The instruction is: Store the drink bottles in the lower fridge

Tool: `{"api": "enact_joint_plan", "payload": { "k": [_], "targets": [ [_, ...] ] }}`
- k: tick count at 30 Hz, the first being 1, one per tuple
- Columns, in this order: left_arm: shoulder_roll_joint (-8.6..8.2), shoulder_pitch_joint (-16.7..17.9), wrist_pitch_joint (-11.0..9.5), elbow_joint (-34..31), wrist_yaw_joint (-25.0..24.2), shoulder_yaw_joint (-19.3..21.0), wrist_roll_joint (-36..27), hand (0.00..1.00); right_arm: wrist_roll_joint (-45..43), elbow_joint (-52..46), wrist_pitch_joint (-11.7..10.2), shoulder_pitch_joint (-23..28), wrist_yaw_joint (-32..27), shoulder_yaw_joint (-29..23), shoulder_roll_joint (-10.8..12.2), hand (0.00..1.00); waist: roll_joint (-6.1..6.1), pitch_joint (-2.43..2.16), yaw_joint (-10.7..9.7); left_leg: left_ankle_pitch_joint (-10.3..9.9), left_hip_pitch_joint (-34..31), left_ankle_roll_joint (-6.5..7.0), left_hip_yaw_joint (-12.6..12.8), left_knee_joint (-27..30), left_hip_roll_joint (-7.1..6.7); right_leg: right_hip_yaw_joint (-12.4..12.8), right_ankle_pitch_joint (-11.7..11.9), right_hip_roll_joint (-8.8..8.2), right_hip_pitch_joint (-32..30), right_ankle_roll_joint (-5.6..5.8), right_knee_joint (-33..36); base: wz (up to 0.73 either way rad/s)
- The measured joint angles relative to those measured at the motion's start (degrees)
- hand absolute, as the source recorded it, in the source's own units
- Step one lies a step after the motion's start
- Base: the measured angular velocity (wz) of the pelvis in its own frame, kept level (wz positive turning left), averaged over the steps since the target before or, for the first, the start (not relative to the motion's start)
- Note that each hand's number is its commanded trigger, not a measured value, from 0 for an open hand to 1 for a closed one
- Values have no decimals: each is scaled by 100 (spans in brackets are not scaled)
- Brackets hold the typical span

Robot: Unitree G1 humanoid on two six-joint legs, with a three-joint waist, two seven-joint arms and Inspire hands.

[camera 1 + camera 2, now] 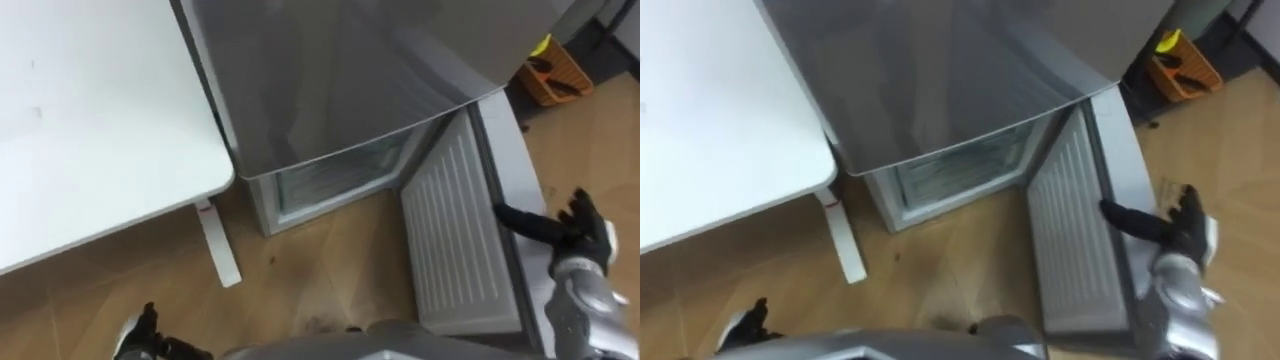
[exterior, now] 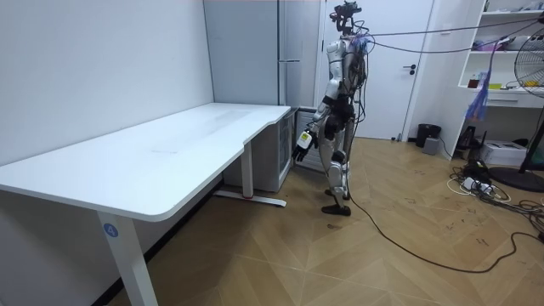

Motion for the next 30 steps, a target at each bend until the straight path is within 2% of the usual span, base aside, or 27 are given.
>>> {"api": "enact_joint_plan", "payload": {
  "k": [1, 2, 4, 5, 6, 7, 8, 9, 10, 11, 13, 17, 19, 21, 23, 24, 27, 28, 29, 30],
  "targets": [
    [-2, -48, 8, -23, 1, -56, -4, 0, 31, -42, 30, 61, 41, 85, 7, 0, -46, -17, 96, 26, 113, -17, 311, -123, -14, -583, -353, -178, 23, 14, 692, -63],
    [-30, -73, 25, -53, 6, -133, -66, 0, 58, -9, 49, 16, 62, 204, -11, 0, -84, -32, 276, 20, 231, -30, 678, -135, -33, -909, -580, -346, 139, 77, 1068, -69],
    [-38, 0, 45, -49, 11, -190, -125, 0, 73, -7, 34, -103, 184, 461, -12, 0, -121, -44, 441, -14, 318, -71, 1046, -66, -44, -1109, -782, -500, 351, 217, 1025, -85],
    [-32, 16, 51, -39, 37, -176, -208, 0, 139, -7, 23, -159, 262, 625, -17, 0, -194, -29, 514, -31, 374, -99, 1116, 52, -38, -1159, -830, -506, 380, 194, 779, -71],
    [-44, 15, 53, -11, 55, -170, -234, 0, 156, -6, 20, -171, 300, 691, -19, 0, -199, -26, 589, -43, 370, -116, 1049, 150, -41, -1141, -851, -491, 409, 155, 672, -88],
    [-99, 20, 72, -2, 67, -150, -234, 0, 127, -3, 12, -214, 388, 882, -43, 0, -225, -32, 744, -73, 293, -118, 490, 303, -84, -830, -905, -395, 402, -33, 504, -113],
    [-176, 27, 77, 10, 76, -122, -244, 0, 47, 3, 0, -290, 455, 1061, -42, 0, -132, -8, 909, -100, 161, -114, -551, 481, -88, -522, -822, -251, 357, -95, 451, -127],
    [-201, 39, 77, 9, 75, -123, -245, 0, 27, 0, -5, -314, 510, 1150, -40, 0, -94, -14, 961, -100, 108, -114, -1050, 559, -106, -372, -781, -182, 342, -117, 402, -124],
    [-231, 92, 78, 13, 54, -124, -268, 0, 29, -1, -3, -372, 657, 1329, -44, 0, -37, -19, 1017, -100, 37, -118, -1699, 631, -128, -162, -675, -80, 364, -157, 317, -103],
    [-240, 103, 79, 27, 21, -124, -277, 0, 25, 2, -4, -401, 733, 1473, -43, 0, 48, -26, 1060, -102, 37, -120, -1971, 640, -125, -76, -579, -18, 367, -186, 248, -82],
    [-255, 16, 76, 25, 23, -128, -327, 0, 48, 204, -7, -450, 847, 1609, -44, 0, 63, -39, 1028, -87, 65, -148, -2095, 571, -124, -55, -528, 19, 304, -192, 211, -22],
    [-355, -155, 64, 3, 49, -245, -343, 0, 600, 330, 41, -615, 1192, 1850, 16, 0, 57, -30, 1076, -25, 102, -244, -2071, 234, -139, -86, -423, 46, 222, -177, 142, -3],
    [-335, -177, 64, -88, 87, -385, -449, 0, 925, 320, 105, -662, 1269, 2032, 64, 0, 57, -30, 1095, -17, 84, -243, -2132, 231, -130, -127, -342, 72, 258, -176, -19, 3],
    [-306, -208, 66, -74, 144, -504, -545, 0, 1142, 285, 151, -728, 1402, 2234, 42, 0, 52, -24, 1176, -17, 61, -243, -2181, 221, -127, -132, -328, 85, 280, -178, -44, 0],
    [-202, -325, 95, 16, 162, -713, -556, 0, 1566, 198, 361, -938, 1415, 2578, 50, 0, 20, -10, 1354, 1, 40, -269, -2213, 178, -135, -131, -295, 131, 278, -212, -103, -6],
    [-186, -345, 120, 2, 165, -779, -554, 0, 1644, 197, 394, -1013, 1423, 2688, 52, 0, 13, -9, 1412, 7, 41, -279, -2214, 177, -127, -132, -270, 149, 279, -224, -138, -7],
    [-135, -457, 169, -3, 173, -993, -545, 0, 1758, -97, 529, -1401, 1522, 3257, 62, 0, -18, 3, 1730, 41, -37, -332, -2267, 128, -84, -159, -202, 207, 200, -287, -197, -11],
    [-94, -453, 231, -3, 181, -1112, -544, 0, 1803, -259, 516, -1652, 1852, 3583, 97, 0, -18, 5, 1788, 48, -43, -343, -2390, 121, -76, -200, -191, 227, 211, -303, -236, 5],
    [-73, -451, 303, 2, 225, -1215, -530, 0, 1900, -311, 475, -1983, 2186, 3883, 239, 0, -10, 11, 1816, 58, -33, -362, -2520, 99, -71, -323, -187, 231, 242, -311, -261, 13],
    [-74, -456, 341, 1, 258, -1268, -516, 0, 1939, -320, 465, -2131, 2318, 4002, 333, 0, -4, 17, 1830, 61, -26, -366, -2555, 86, -67, -382, -185, 232, 275, -314, -299, 31]
  ]
}}
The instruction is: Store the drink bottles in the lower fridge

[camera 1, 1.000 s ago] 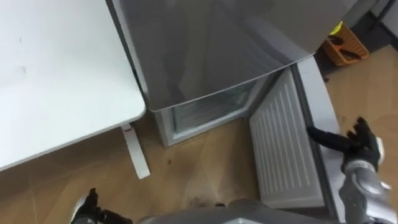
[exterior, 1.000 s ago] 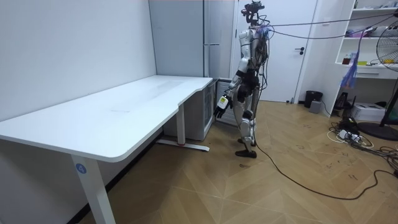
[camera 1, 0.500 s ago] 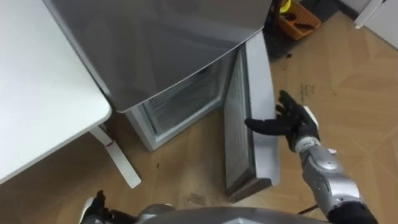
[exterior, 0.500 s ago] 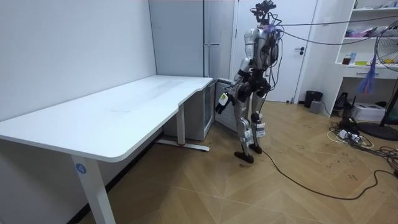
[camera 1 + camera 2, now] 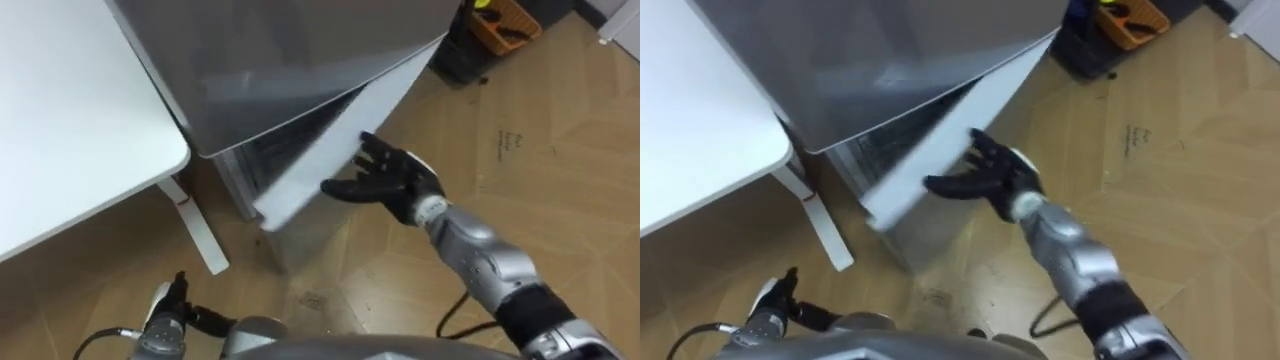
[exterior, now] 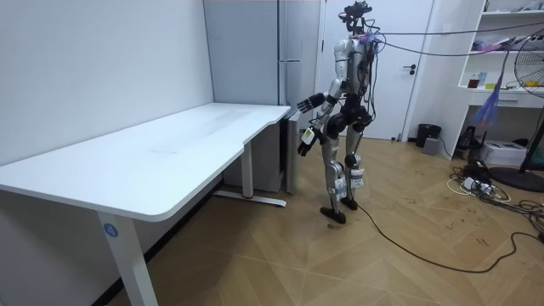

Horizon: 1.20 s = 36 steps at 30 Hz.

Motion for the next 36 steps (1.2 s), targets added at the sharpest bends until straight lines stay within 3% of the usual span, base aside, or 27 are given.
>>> {"api": "enact_joint_plan", "payload": {
  "k": [2, 5, 13, 18, 24, 30, 33, 36],
  "targets": [
    [0, -80, 154, -14, 16, -168, 74, 0, 88, -12, 69, -303, 377, 337, 225, 0, -1, 23, 18, 10, -17, -16, -169, -3, -6, -249, 2, -23, 125, -4, -134, 45],
    [24, -71, 291, -10, 0, -171, 83, 0, 95, 6, 267, -273, 722, 440, 211, 0, -11, 43, 97, 11, -56, -16, -287, -14, -29, -359, 1, -51, 131, -2, -152, 19],
    [20, 85, 444, -18, -106, -276, 105, 0, 280, 40, 277, -279, 1072, 442, 278, 0, 2, 51, 205, 17, -58, -5, -367, 9, -69, -540, -2, -102, 255, 39, -256, 10],
    [18, 160, 563, 8, -155, -281, 106, 0, 286, 161, 286, -274, 1242, 485, 239, 0, -23, 35, 202, 28, -68, 13, -468, 10, -98, -635, -8, -126, 335, 56, -328, 13],
    [13, 248, 684, -8, -261, -254, 97, 0, 206, 1211, 345, -235, 1319, 602, 203, 0, -91, 1, 216, 35, -56, 25, -574, 19, -175, -802, -65, -215, 467, 143, -317, 20],
    [0, 341, 761, -8, -462, -246, 65, 0, -72, 1838, 459, -79, 1226, 496, 101, 0, -138, 22, 168, 43, -91, 95, -587, 145, -348, -976, -253, -467, 448, 282, -8, 20],
    [-12, 338, 774, 11, -509, -142, 51, 0, -90, 2128, 454, 192, 1074, 184, 72, 0, -122, 26, 111, -63, -179, 274, -622, 299, -413, -1096, -326, -563, 468, 386, 114, 31],
    [-30, 351, 757, 168, -505, -26, 67, 0, -254, 2626, 420, 427, 808, -152, 67, 0, -101, 29, -149, -131, -195, 414, -849, 331, -513, -1021, -380, -645, 580, 522, 200, 60]
  ]
}}
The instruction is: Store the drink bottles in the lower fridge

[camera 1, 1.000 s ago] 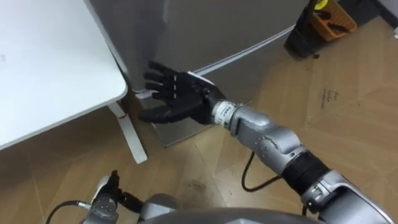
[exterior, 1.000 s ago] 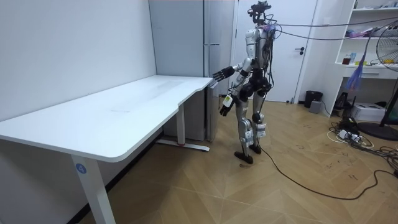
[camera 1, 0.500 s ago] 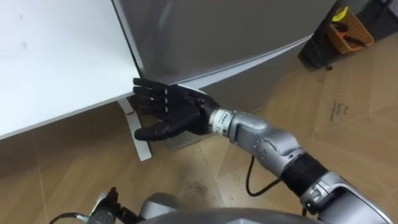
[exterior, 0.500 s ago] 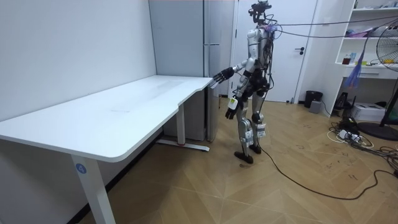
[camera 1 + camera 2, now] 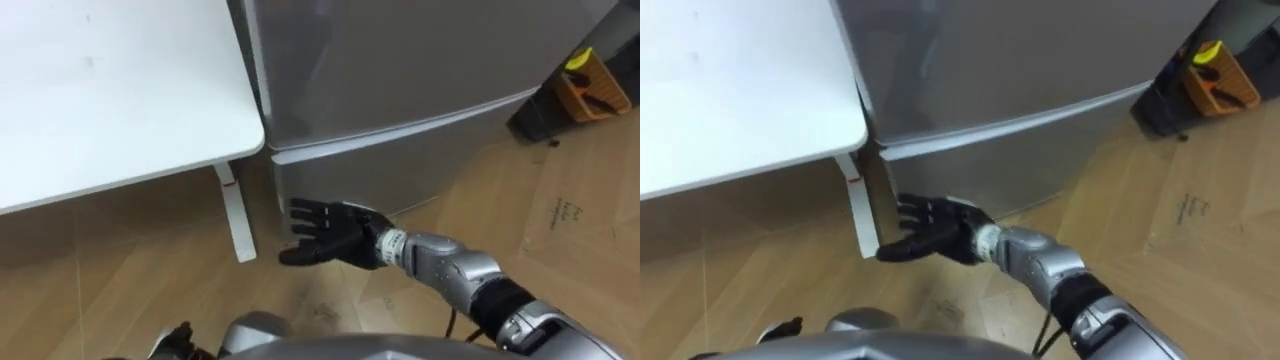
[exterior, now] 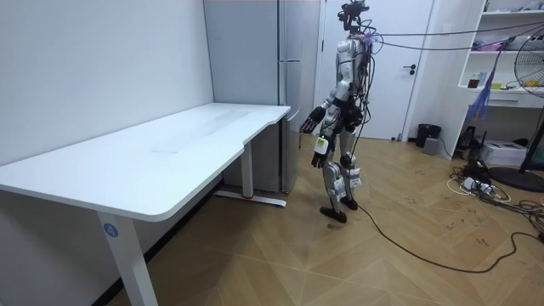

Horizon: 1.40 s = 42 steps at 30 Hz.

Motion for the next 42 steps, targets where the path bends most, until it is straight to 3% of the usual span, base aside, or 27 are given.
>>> {"api": "enact_joint_plan", "payload": {
  "k": [2, 4, 7, 11, 14, 19, 24, 27, 32, 34, 37, 42],
  "targets": [
    [20, 9, -18, 1, 25, 165, 11, 0, -193, 320, -23, 292, -226, -474, -87, 0, 18, -26, -253, -34, -113, 85, -357, 162, -125, 180, 41, -28, 79, 80, -10, 79],
    [26, 5, -75, -10, 77, 288, 10, 0, -217, 580, -37, 395, -406, -727, -182, 0, 9, -30, -417, -36, -232, 127, -470, 274, -192, 251, 54, -52, 91, 102, -18, 72],
    [25, -8, -205, -8, 151, 428, 17, 0, -742, 1253, -238, 464, -614, -1161, -224, 0, -6, -30, -692, -22, -300, 175, -767, 362, -332, 455, 87, -57, 260, 145, -195, 67],
    [11, 16, -390, -12, 377, 456, 13, 0, -1145, 1854, -397, 772, -960, -1575, -285, 0, -18, -34, -896, -13, -279, 196, -1088, 415, -449, 677, 86, -57, 482, 147, -377, 50],
    [-14, 99, -467, -6, 415, 578, 33, 0, -1376, 2055, -424, 939, -1193, -1832, -329, 0, -9, -27, -911, -13, -212, 195, -1161, 415, -502, 939, 78, -30, 590, 165, -494, 15],
    [-63, 377, -435, 23, 406, 997, 415, 0, -1531, 2380, -491, 1148, -1372, -2247, -361, 0, 30, -10, -891, -28, -95, 164, -1213, 347, -490, 1142, 56, 13, 781, 200, -634, 5],
    [-241, 392, -335, 416, 353, 1140, 466, 0, -1580, 2403, -471, 1201, -1408, -2306, -406, 0, 112, 15, -824, -24, -62, 129, -1274, 332, -484, 1097, 51, 29, 850, 208, -640, 5],
    [-285, 409, -276, 463, 247, 1238, 471, 0, -1573, 2408, -459, 1258, -1395, -2334, -403, 0, 61, 9, -746, -11, -88, 108, -1371, 370, -496, 1086, 44, 44, 870, 216, -635, 16],
    [-292, 351, -240, 458, 76, 1280, 529, 0, -1795, 2409, -371, 1220, -1346, -2468, -403, 0, 35, -16, -779, -43, -381, 28, -1550, 685, -518, 701, 40, 115, 857, 211, -635, 31],
    [-290, 303, -268, 458, 21, 1307, 536, 0, -1814, 2423, -334, 1216, -1343, -2581, -403, 0, 40, -21, -810, -81, -522, -10, -1526, 867, -516, 587, 19, 145, 871, 202, -635, 46],
    [-295, 275, -304, 454, -15, 1335, 556, 0, -1971, 2454, -311, 1214, -1342, -2767, -414, 0, 73, -20, -823, -159, -710, -28, -1267, 1130, -432, 559, -26, 188, 906, 191, -628, 35],
    [-278, 265, -306, 463, -18, 1333, 652, 0, -2058, 2429, -213, 1262, -1362, -3069, -445, 0, 65, -31, -899, -239, -854, -61, -1275, 1367, -505, 369, -217, 128, 949, 204, -615, 22]
  ]
}}
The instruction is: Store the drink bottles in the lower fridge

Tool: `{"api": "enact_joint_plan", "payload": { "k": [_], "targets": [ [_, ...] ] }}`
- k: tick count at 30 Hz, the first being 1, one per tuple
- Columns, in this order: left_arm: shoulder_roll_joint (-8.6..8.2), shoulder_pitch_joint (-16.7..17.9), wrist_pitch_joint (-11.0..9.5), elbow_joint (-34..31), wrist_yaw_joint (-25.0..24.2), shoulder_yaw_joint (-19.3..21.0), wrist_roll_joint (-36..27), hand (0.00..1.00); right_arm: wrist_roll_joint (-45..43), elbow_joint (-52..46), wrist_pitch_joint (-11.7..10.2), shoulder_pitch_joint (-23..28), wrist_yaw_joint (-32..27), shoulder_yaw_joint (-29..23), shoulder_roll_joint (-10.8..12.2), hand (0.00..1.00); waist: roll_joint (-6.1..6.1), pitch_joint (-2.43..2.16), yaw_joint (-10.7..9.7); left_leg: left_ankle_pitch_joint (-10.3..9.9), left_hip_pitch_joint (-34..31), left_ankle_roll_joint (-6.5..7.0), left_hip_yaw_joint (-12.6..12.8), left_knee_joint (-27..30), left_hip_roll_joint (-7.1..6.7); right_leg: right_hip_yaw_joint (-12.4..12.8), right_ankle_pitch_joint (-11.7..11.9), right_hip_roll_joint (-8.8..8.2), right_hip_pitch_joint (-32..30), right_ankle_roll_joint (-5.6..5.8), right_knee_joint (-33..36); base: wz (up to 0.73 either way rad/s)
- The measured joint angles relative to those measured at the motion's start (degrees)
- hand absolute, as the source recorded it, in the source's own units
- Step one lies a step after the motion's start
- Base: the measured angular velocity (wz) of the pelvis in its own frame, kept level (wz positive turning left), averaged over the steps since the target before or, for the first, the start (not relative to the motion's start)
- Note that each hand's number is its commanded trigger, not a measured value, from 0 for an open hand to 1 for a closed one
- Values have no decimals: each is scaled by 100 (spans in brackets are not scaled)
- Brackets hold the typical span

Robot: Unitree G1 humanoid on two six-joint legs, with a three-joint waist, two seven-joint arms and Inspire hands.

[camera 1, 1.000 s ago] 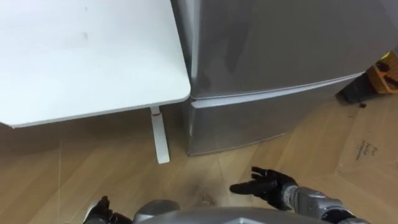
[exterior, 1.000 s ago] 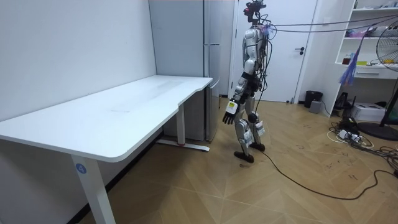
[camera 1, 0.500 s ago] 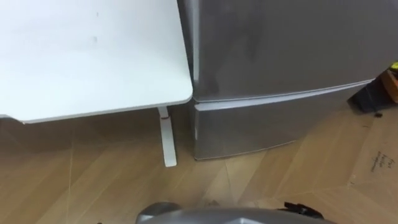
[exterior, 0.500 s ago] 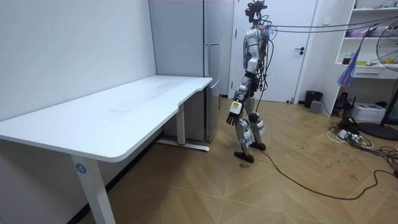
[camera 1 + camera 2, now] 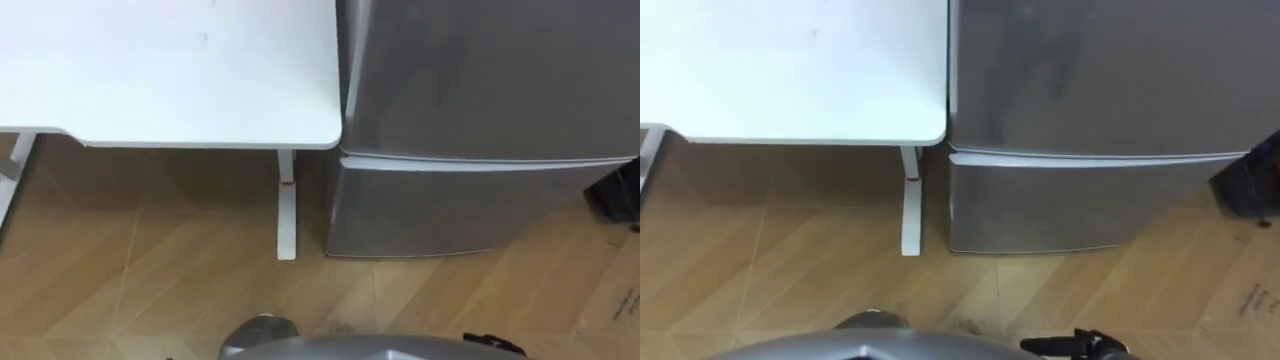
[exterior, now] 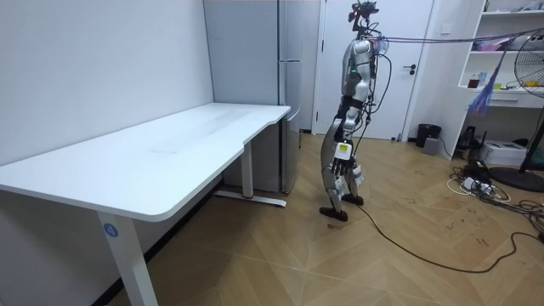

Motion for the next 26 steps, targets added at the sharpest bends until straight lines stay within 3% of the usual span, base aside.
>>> {"api": "enact_joint_plan", "payload": {
  "k": [2, 3, 5, 9, 11, 14, 16, 26],
  "targets": [
    [1, -6, -9, 2, 16, 17, 8, 0, 3, -31, 8, 89, -42, -316, 6, 0, 11, -43, -153, -9, -111, 44, 788, 140, 292, -233, -167, -114, 16, 58, 122, 57],
    [1, 1, -10, 3, 25, 18, 8, 0, 0, -32, 10, 98, -61, -364, 4, 0, 12, -46, -156, -18, -98, 62, 891, 145, 302, -250, -205, -128, 16, 73, 189, 28],
    [5, 14, -9, -7, 50, 46, 6, 0, -73, -30, 71, 99, -131, -398, 3, 0, 25, -47, -157, -36, -49, 101, 884, 122, 194, -261, -205, -145, 61, 130, 195, 7],
    [7, -5, -8, -7, 124, 36, 9, 0, -93, -6, 114, 94, -200, -394, 4, 0, 86, -68, -176, -39, 8, 115, 852, 70, 164, -186, -148, -142, 95, 106, 224, 9],
    [5, -46, -21, -5, 136, -2, 13, 0, -128, 15, 119, 56, -276, -335, 3, 0, 41, -31, -175, -40, 38, 114, 862, 19, 163, -195, -134, -143, 114, 90, 235, 8],
    [7, -56, -80, -5, 130, -2, 14, 0, -150, 15, 116, 56, -337, -350, -18, 0, 99, 11, -198, -42, 91, 114, 862, -62, 169, -143, -134, -155, 99, 89, 393, 10],
    [21, -48, -76, -5, 116, -2, 14, 0, -150, 21, 115, 52, -392, -348, -22, 0, 112, 20, -199, -41, 124, 116, 863, -98, 160, -33, -134, -160, 106, 89, 398, 2],
    [38, -53, -78, -12, 27, 4, 16, 0, -154, 148, 115, 58, -630, -340, -23, 0, 115, 24, -204, -39, 140, 117, 913, -137, 152, -31, -133, -163, 106, 88, 376, 4]
  ]
}}
